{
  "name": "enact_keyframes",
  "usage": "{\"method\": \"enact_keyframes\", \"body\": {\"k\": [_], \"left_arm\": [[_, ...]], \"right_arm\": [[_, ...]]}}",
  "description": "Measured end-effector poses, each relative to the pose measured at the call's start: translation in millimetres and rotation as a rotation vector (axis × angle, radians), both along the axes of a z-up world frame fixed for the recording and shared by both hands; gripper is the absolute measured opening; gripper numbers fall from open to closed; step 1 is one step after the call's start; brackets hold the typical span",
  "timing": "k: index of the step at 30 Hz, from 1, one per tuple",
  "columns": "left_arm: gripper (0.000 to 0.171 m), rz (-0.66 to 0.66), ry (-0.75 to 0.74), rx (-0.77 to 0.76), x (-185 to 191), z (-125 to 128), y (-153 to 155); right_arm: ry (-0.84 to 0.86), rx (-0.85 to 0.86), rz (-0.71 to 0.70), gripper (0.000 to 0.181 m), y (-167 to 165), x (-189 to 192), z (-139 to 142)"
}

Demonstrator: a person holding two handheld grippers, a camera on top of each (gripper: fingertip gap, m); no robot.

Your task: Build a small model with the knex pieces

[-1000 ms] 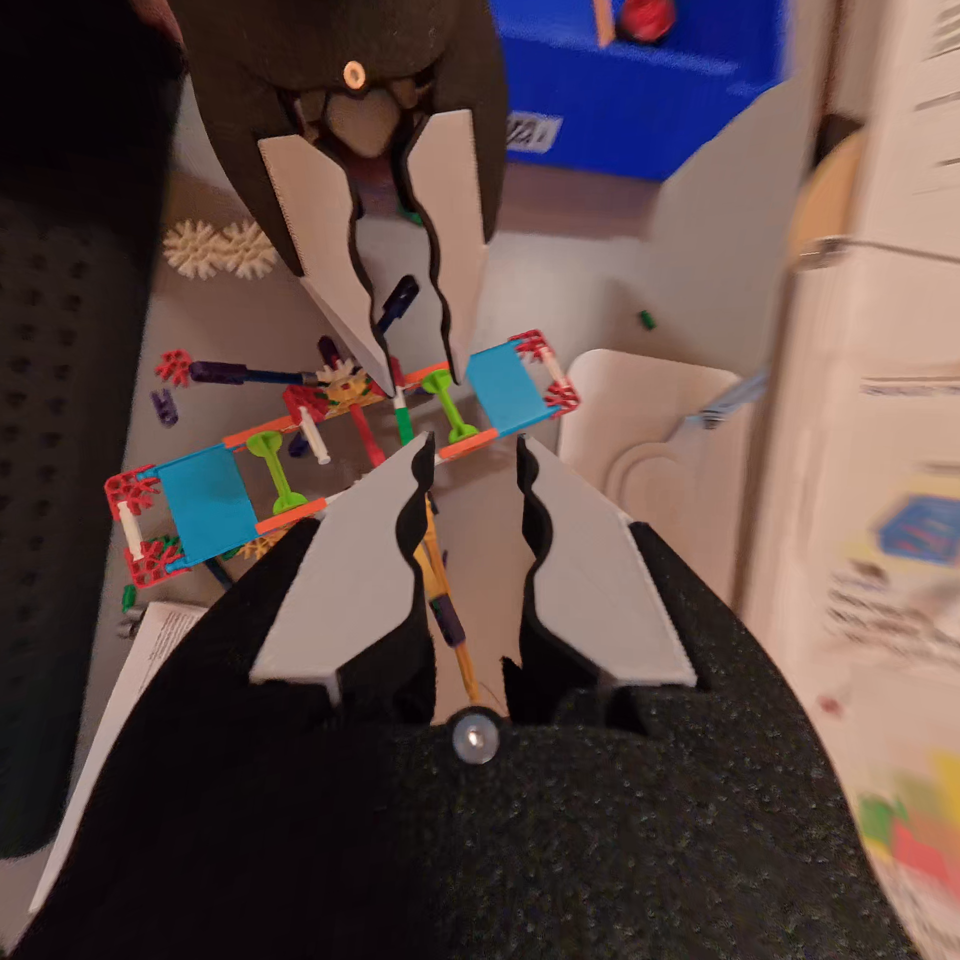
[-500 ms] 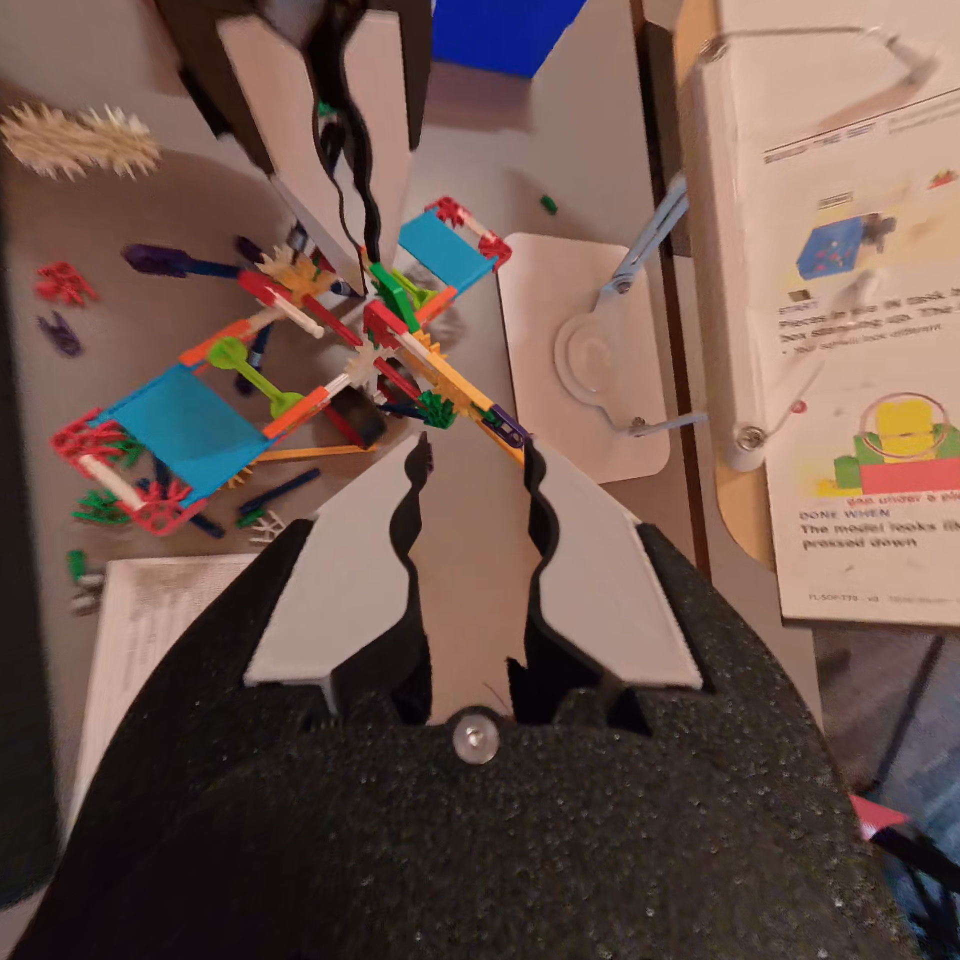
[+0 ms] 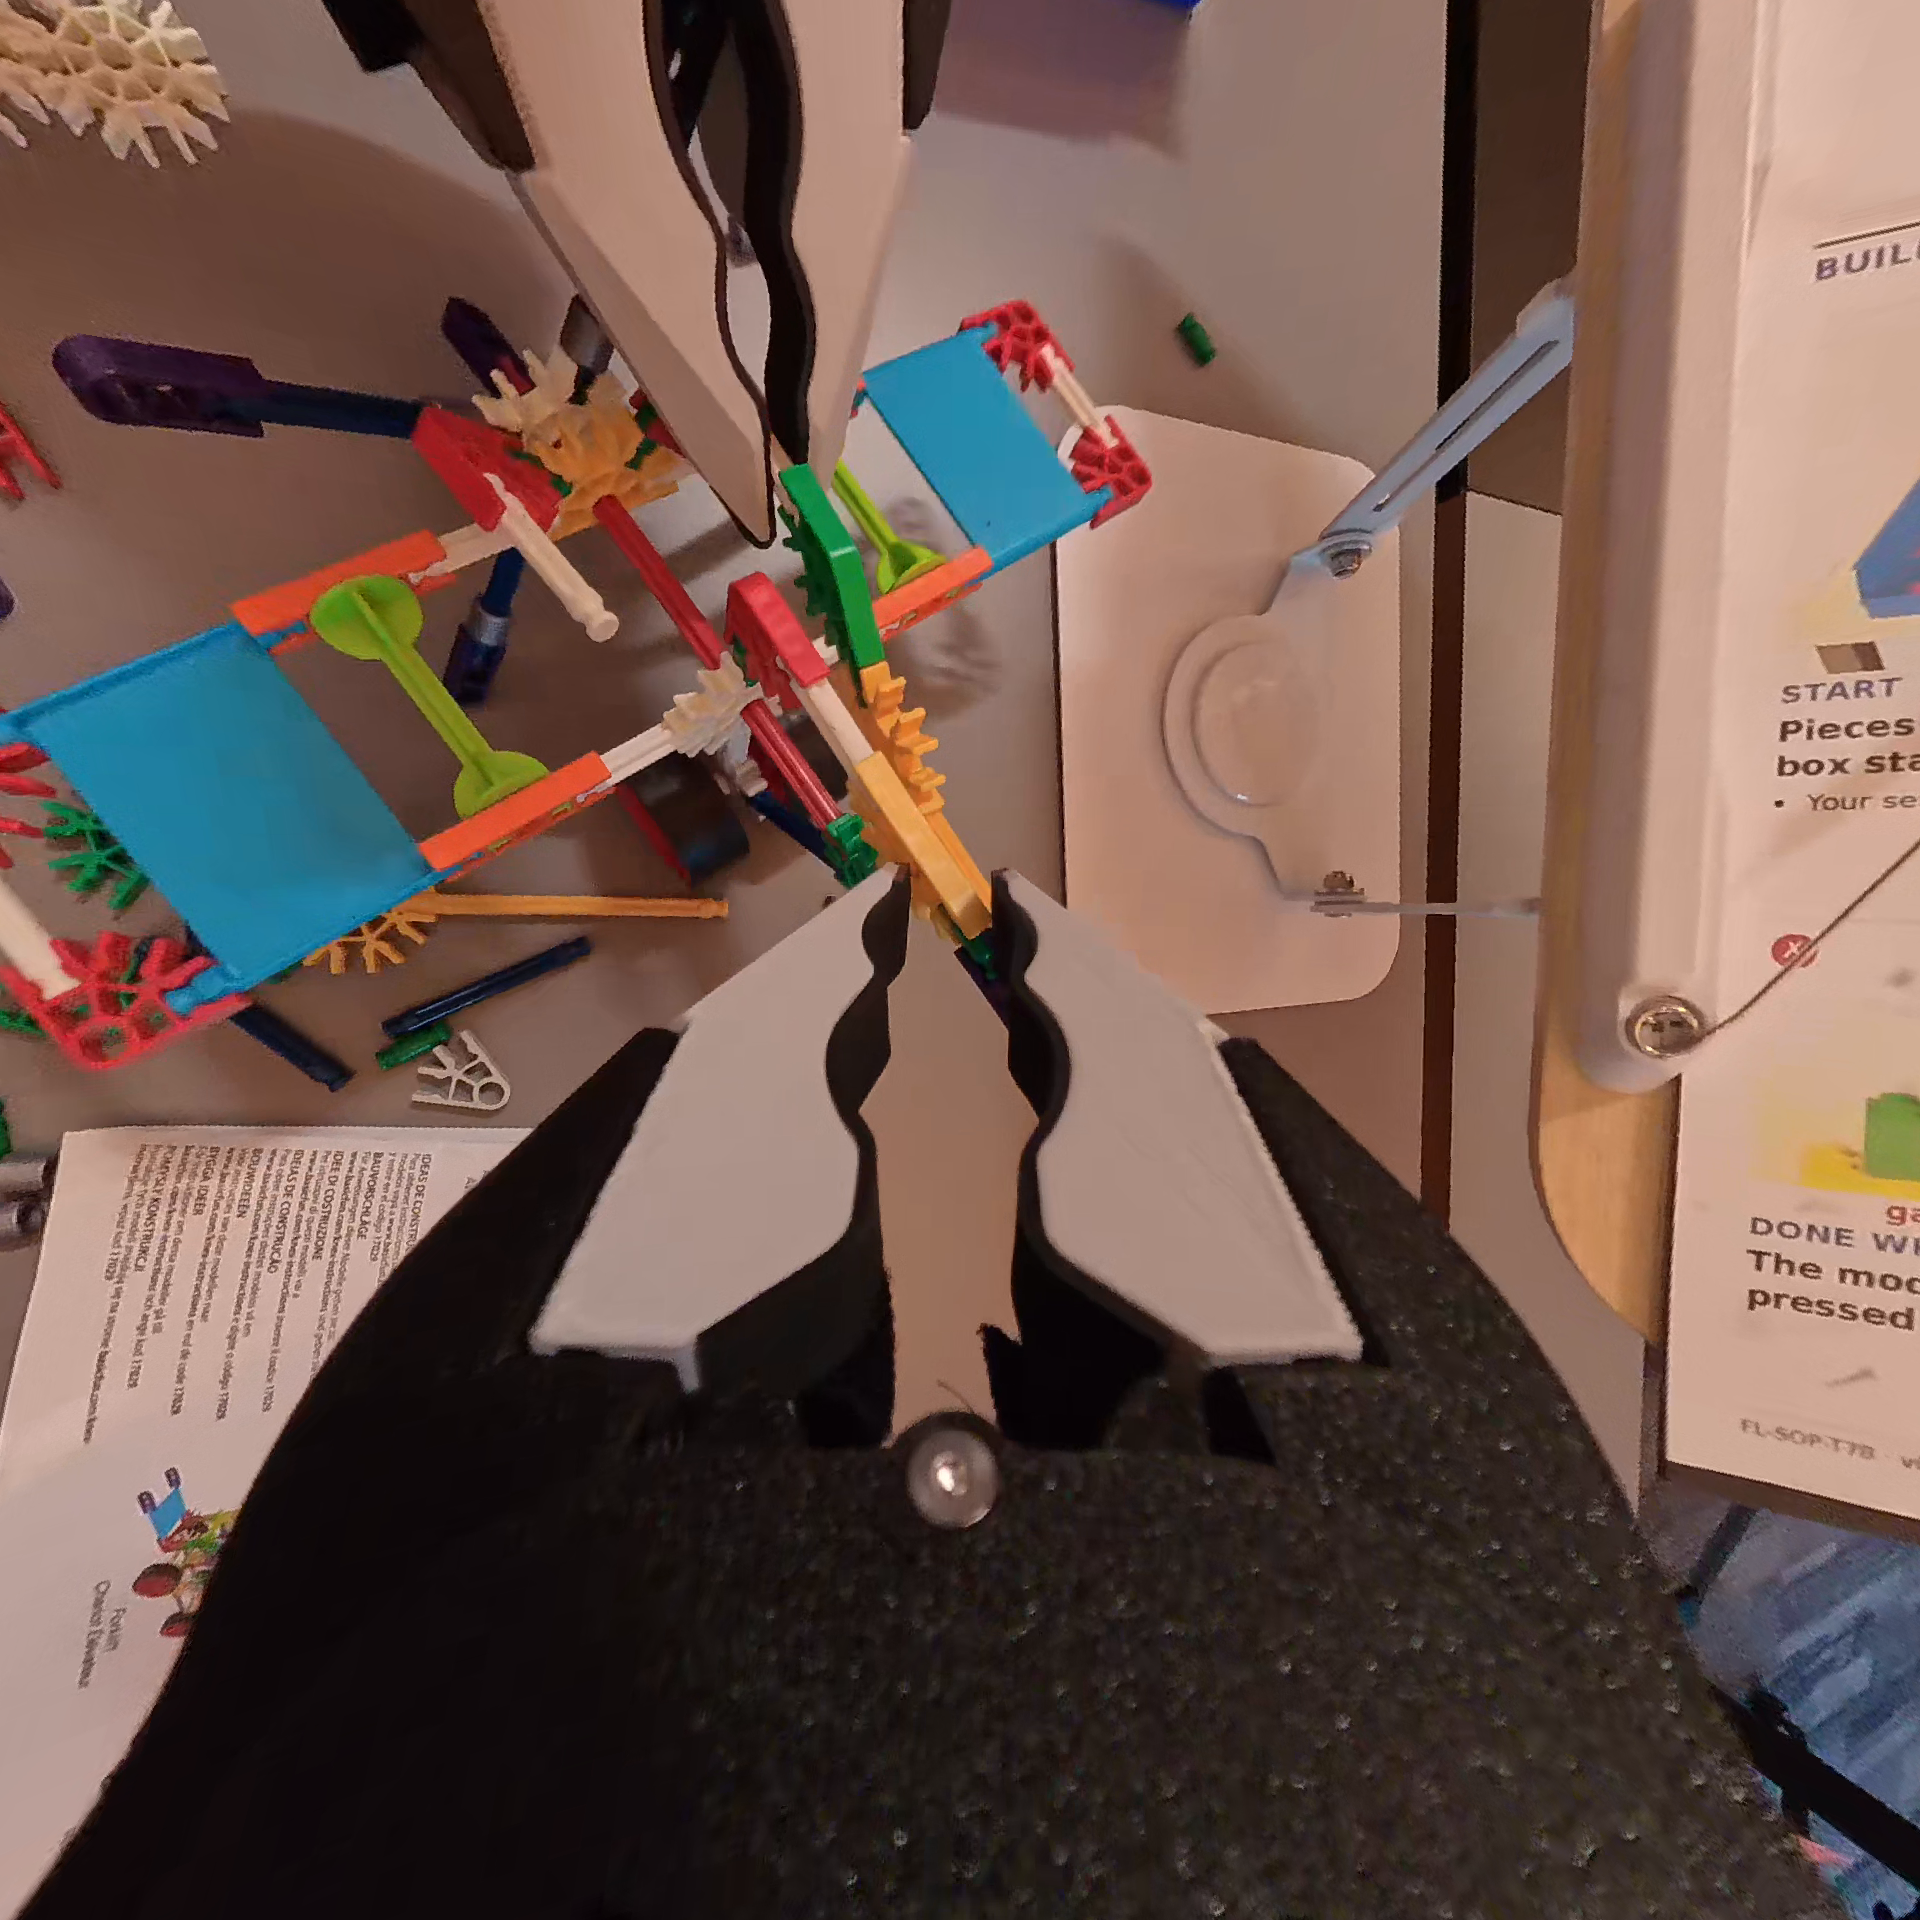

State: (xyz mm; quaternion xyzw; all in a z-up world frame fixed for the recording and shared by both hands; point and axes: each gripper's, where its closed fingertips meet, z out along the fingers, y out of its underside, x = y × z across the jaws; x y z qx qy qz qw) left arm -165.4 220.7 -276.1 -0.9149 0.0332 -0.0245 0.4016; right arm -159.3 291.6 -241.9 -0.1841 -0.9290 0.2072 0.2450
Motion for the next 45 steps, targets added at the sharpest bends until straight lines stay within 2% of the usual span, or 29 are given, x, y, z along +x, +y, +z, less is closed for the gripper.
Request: {"method": "enact_keyframes", "body": {"k": [4, 9, 11, 15, 18, 21, 23, 27, 38, 41, 45], "left_arm": [[0.003, 0.029, -0.026, 0.011, -3.9, 0.2, -0.4], [0.005, -0.015, -0.039, 0.024, 0.7, 1.1, -0.3], [0.011, 0.000, -0.036, 0.050, -3.8, 7.5, -2.6], [0.021, 0.001, -0.053, 0.107, -6.7, 24.9, -10.1], [0.022, -0.015, -0.041, 0.086, -0.3, 23.1, -4.7], [0.018, 0.017, 0.027, 0.004, -4.1, 7.8, 2.5], [0.008, 0.023, 0.019, 0.004, -3.0, 5.1, 7.9], [0.006, 0.038, 0.011, 0.035, -5.1, 9.3, 8.1], [0.006, -0.007, -0.022, 0.066, -1.9, 10.5, 4.2], [0.008, -0.010, -0.046, 0.067, -2.2, 9.2, 3.1], [0.022, 0.004, -0.057, 0.141, -7.4, 27.8, -3.6]], "right_arm": [[0.009, -0.005, -0.006, 0.015, -0.6, 0.0, 0.4], [0.010, -0.023, -0.025, 0.018, -1.0, 1.7, 4.1], [0.039, -0.031, -0.045, 0.026, 4.6, 1.5, 12.1], [0.074, -0.117, -0.058, 0.026, 12.7, 9.1, 33.0], [0.077, -0.090, -0.033, 0.027, 8.6, 8.8, 26.8], [0.062, -0.051, 0.000, 0.037, -1.0, 2.1, 15.1], [0.036, -0.040, 0.026, 0.035, -6.2, -1.2, 7.6], [0.002, -0.034, 0.031, 0.013, -7.7, -5.0, 2.3], [-0.041, -0.056, 0.020, 0.012, -11.5, 3.2, 4.7], [0.011, -0.058, -0.015, 0.032, -8.9, 0.5, 14.3], [0.092, -0.073, -0.030, 0.032, -6.4, 18.4, 40.3]]}}
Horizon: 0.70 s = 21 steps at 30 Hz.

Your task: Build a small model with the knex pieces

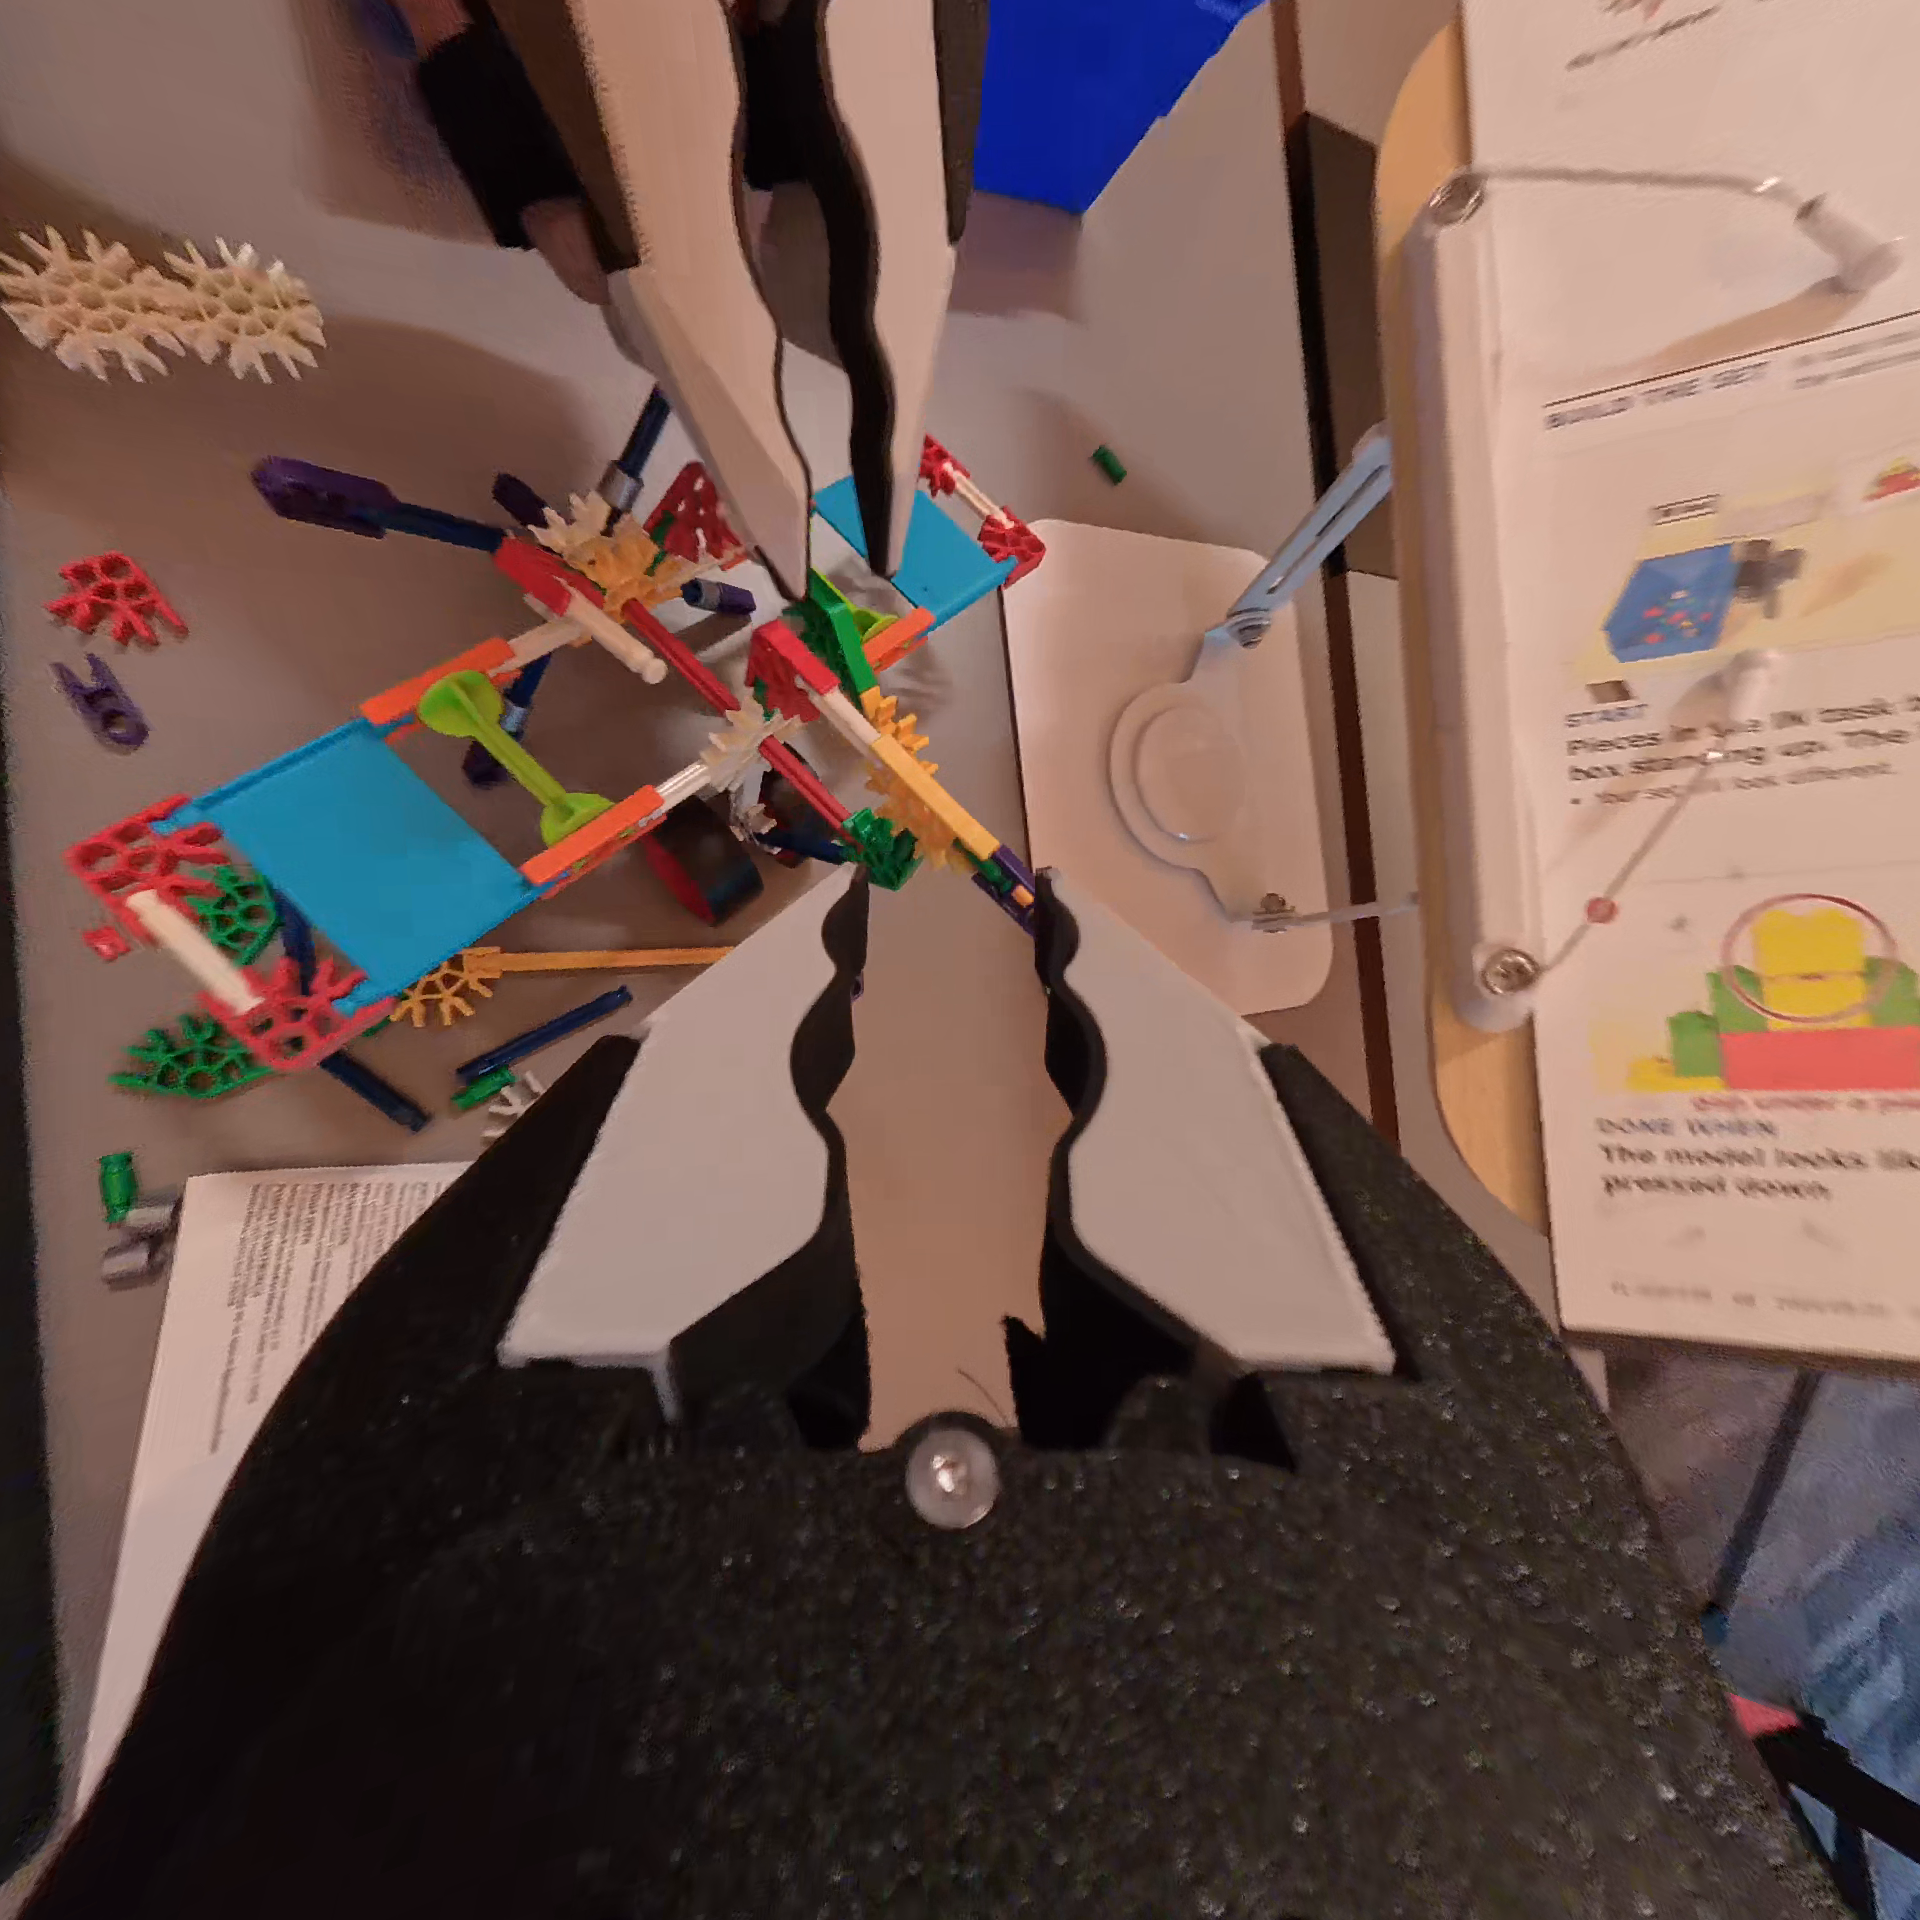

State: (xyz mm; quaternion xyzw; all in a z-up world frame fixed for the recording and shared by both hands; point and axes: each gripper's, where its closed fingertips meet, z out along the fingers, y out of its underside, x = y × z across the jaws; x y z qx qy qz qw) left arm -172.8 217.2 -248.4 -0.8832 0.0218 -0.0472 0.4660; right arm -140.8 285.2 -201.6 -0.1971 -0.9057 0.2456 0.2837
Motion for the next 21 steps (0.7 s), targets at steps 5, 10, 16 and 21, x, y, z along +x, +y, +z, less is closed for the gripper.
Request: {"method": "enact_keyframes", "body": {"k": [5, 10, 16, 21], "left_arm": [[0.023, -0.019, 0.028, -0.004, 4.4, 9.4, -18.6], [0.023, -0.009, 0.077, -0.062, 3.9, 2.0, -27.5], [0.024, 0.025, 0.128, -0.018, 3.8, 12.7, -46.4], [0.023, 0.054, 0.126, 0.034, -1.6, 13.3, -48.0]], "right_arm": [[-0.092, 0.022, 0.021, 0.026, 2.8, 55.4, -11.0], [-0.197, -0.002, -0.003, 0.027, 9.5, 92.1, -51.8], [-0.275, -0.095, -0.052, 0.029, -8.0, 97.7, -102.3], [-0.387, -0.194, -0.104, 0.052, -43.1, 106.2, -141.0]]}}
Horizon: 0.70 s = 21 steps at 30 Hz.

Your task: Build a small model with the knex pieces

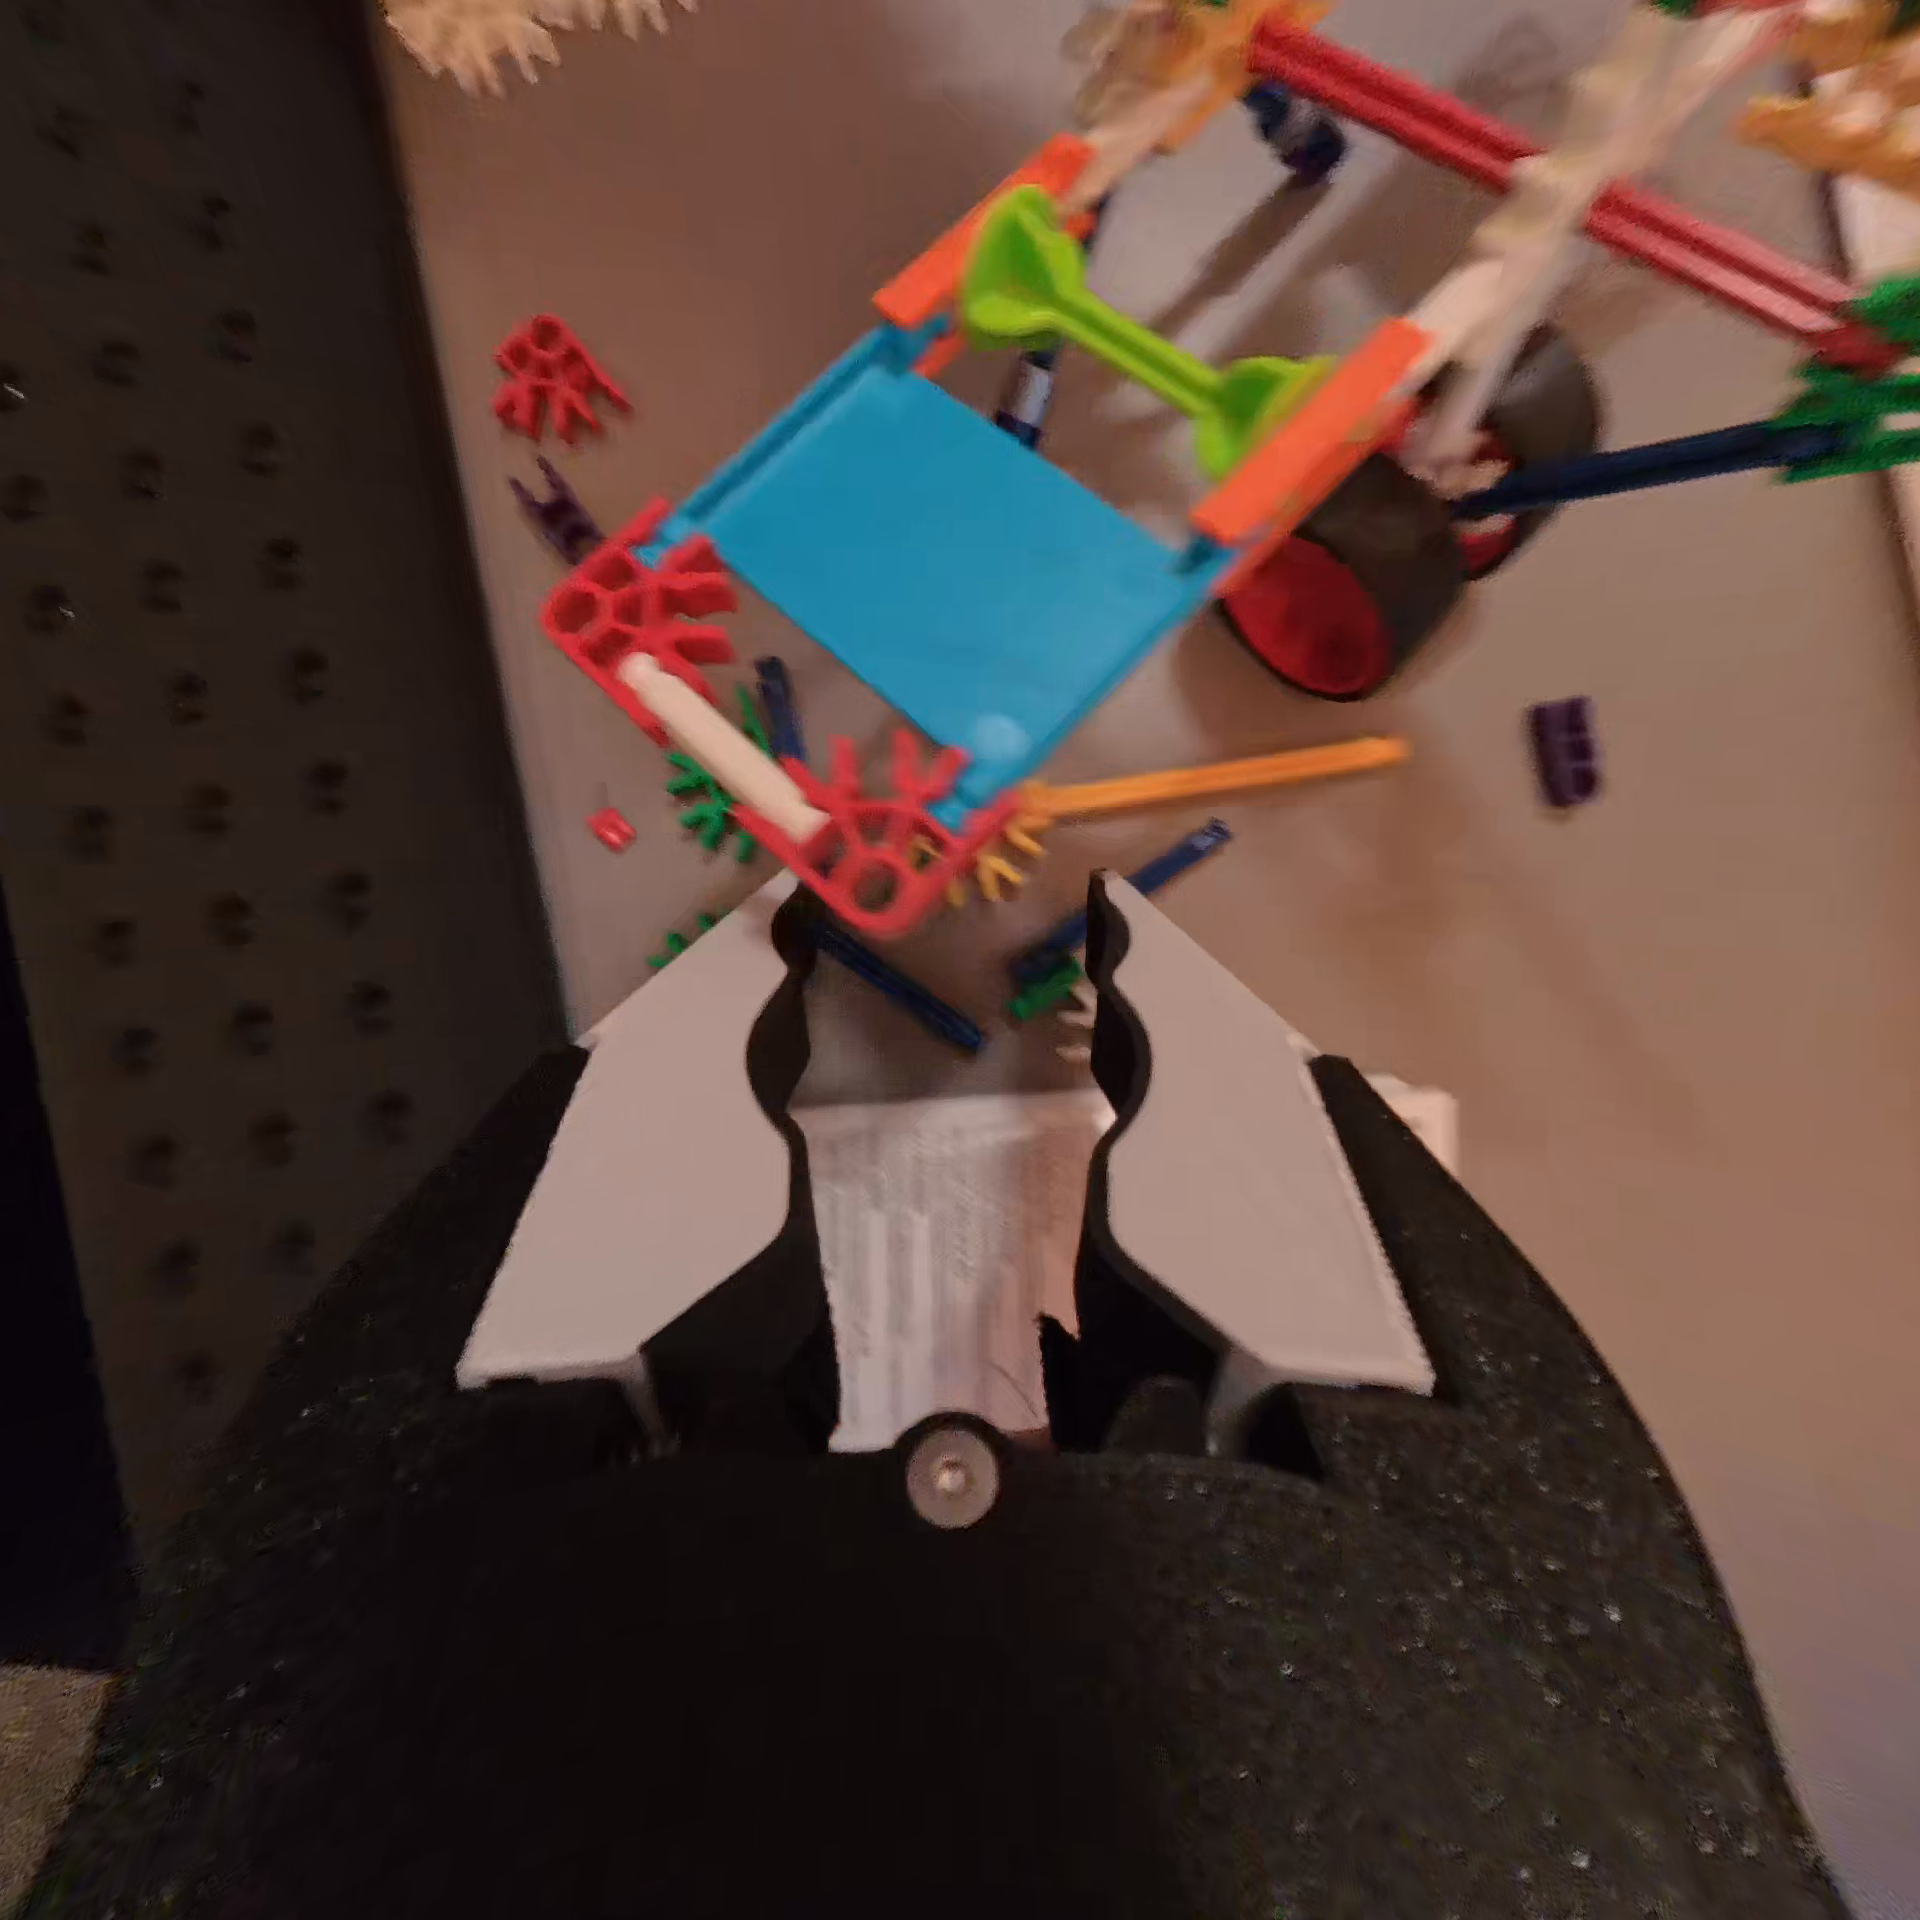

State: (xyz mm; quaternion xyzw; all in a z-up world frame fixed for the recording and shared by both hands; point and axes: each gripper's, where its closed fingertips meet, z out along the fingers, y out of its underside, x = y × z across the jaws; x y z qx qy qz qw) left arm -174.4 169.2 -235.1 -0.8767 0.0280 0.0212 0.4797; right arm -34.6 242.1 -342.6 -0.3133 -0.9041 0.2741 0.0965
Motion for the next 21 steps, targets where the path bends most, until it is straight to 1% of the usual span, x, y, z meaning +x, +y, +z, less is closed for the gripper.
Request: {"method": "enact_keyframes", "body": {"k": [1, 3, 4, 5, 7, 11, 13, 14, 16, 21], "left_arm": [[0.023, 0.005, -0.003, 0.007, -1.4, 0.3, 0.8], [0.023, 0.000, -0.007, 0.010, -1.4, 0.6, 2.5], [0.023, -0.001, -0.004, 0.011, -1.3, 0.7, 3.4], [0.023, -0.002, -0.001, 0.009, -1.3, 0.7, 4.2], [0.023, -0.003, 0.005, 0.007, -0.3, 0.0, 4.7], [0.023, -0.001, 0.013, 0.018, 1.2, 2.0, 3.0], [0.023, -0.004, 0.015, 0.034, 2.0, 5.4, 2.3], [0.023, -0.004, 0.014, 0.038, 2.2, 6.5, 2.0], [0.023, -0.009, 0.012, 0.043, 3.2, 7.5, 2.1], [0.023, -0.022, 0.022, 0.030, 7.5, 5.3, 5.0]], "right_arm": [[-0.010, -0.011, -0.008, 0.052, -5.9, 3.6, -5.8], [0.006, 0.032, -0.069, 0.052, -3.3, 0.6, -17.8], [0.008, 0.020, -0.095, 0.052, -4.5, -1.6, -19.9], [0.015, -0.018, -0.107, 0.051, -8.6, -3.4, -18.2], [0.041, -0.010, -0.122, 0.038, -7.6, -6.8, -19.6], [0.051, -0.020, -0.131, 0.038, -6.2, -6.4, -18.7], [0.072, -0.043, -0.152, 0.035, -4.1, -7.6, -13.8], [0.089, -0.047, -0.168, 0.020, -1.0, -8.8, -10.5], [0.109, -0.045, -0.175, 0.009, 3.5, -6.7, -6.1], [0.088, 0.003, -0.167, 0.008, 10.3, 3.8, -11.8]]}}
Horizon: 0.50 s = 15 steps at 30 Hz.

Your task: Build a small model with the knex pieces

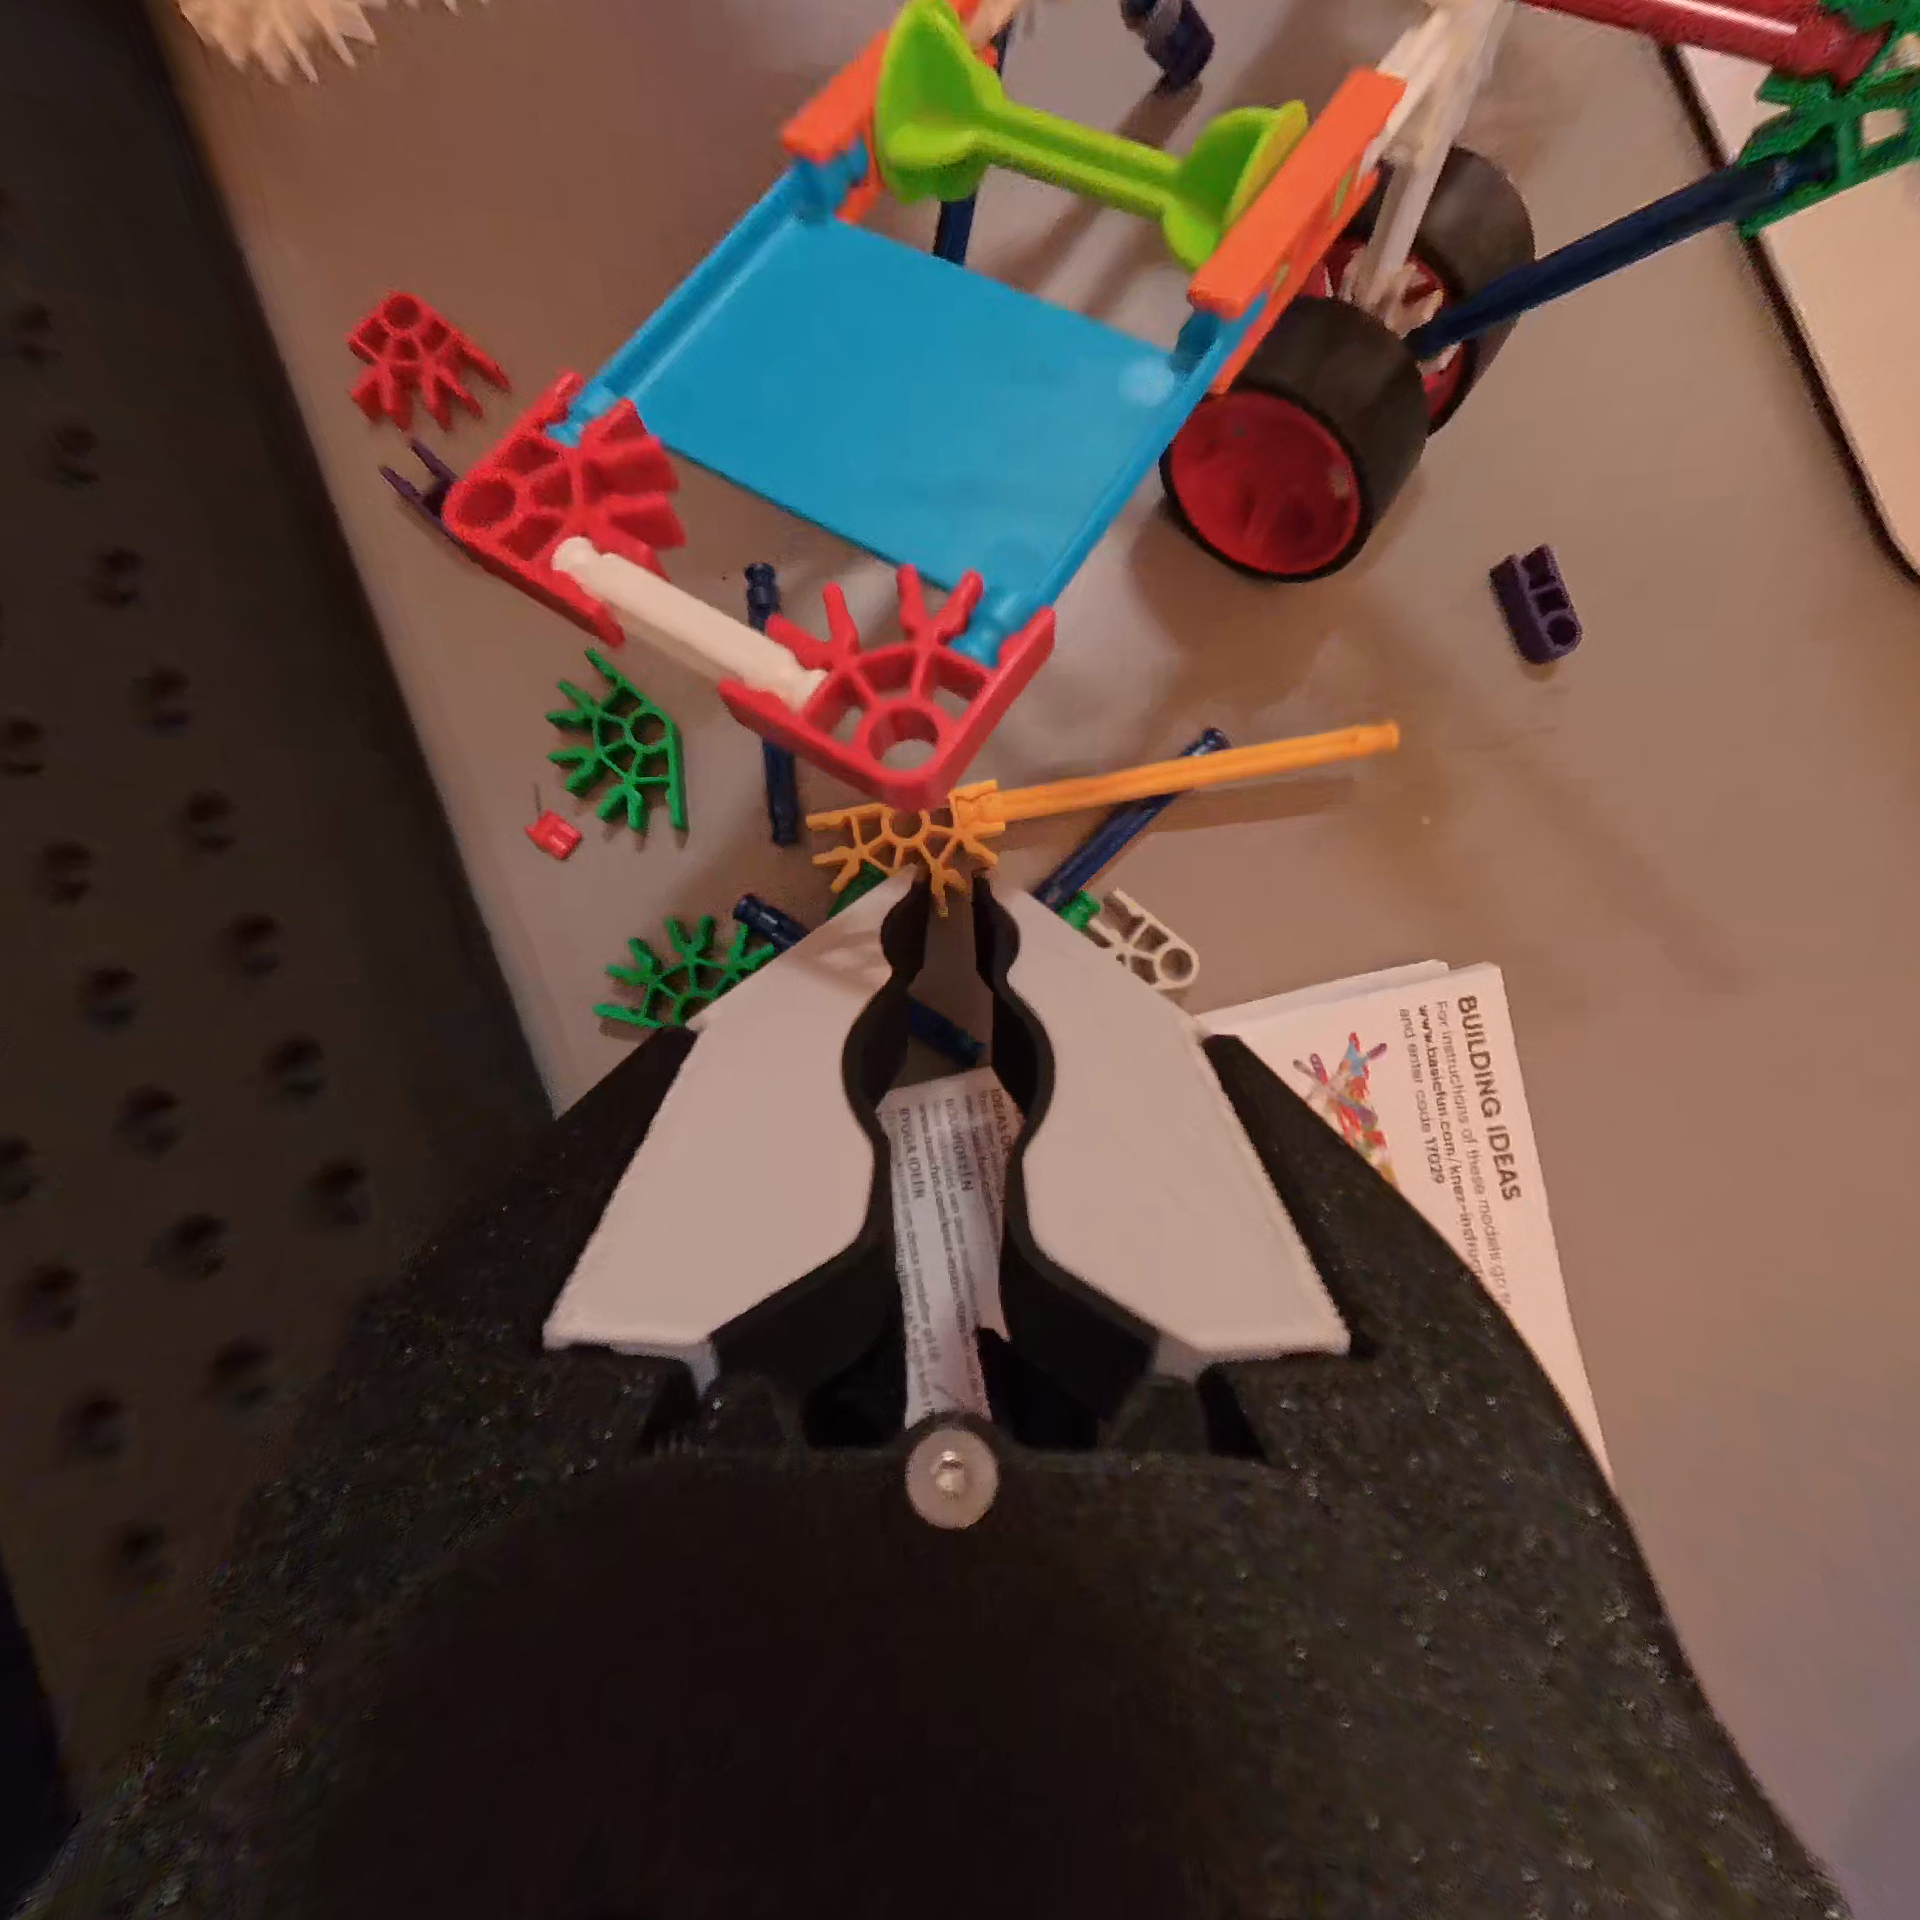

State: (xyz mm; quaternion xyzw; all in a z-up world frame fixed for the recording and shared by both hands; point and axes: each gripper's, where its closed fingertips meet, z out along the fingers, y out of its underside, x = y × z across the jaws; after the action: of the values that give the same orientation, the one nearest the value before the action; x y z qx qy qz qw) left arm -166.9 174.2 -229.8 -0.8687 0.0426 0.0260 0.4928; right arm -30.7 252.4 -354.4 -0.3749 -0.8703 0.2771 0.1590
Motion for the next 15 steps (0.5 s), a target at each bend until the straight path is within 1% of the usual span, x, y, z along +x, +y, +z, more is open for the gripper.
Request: {"method": "enact_keyframes", "body": {"k": [2, 4, 6, 8, 9, 12, 14, 15], "left_arm": [[0.023, -0.002, -0.001, 0.002, 0.9, 0.2, 0.7], [0.023, 0.000, -0.001, 0.006, 0.9, 0.5, 1.0], [0.023, -0.004, -0.006, 0.005, 1.4, -0.2, 0.1], [0.023, -0.009, -0.006, 0.003, 2.6, -1.1, -0.8], [0.023, -0.005, -0.003, 0.003, 1.9, -0.8, -1.1], [0.023, -0.003, 0.001, 0.010, 2.5, 1.7, -1.7], [0.024, -0.003, -0.002, 0.011, 4.2, 1.9, -3.0], [0.024, -0.005, 0.000, 0.009, 6.0, 1.6, -4.5]], "right_arm": [[0.027, -0.015, -0.010, 0.015, -1.7, -2.5, 7.3], [0.035, -0.017, -0.020, 0.017, -1.1, -3.9, 11.6], [0.041, 0.016, -0.034, 0.022, 7.8, -5.4, 11.8], [0.029, -0.044, -0.025, 0.023, 5.3, -4.2, 14.3], [0.019, -0.075, -0.021, 0.025, 2.4, -4.1, 14.4], [-0.001, -0.073, -0.017, 0.035, -5.1, -6.4, 4.7], [0.003, -0.054, -0.016, 0.034, -9.6, -9.6, -2.1], [0.018, -0.051, -0.024, 0.026, -9.2, -12.3, -1.2]]}}
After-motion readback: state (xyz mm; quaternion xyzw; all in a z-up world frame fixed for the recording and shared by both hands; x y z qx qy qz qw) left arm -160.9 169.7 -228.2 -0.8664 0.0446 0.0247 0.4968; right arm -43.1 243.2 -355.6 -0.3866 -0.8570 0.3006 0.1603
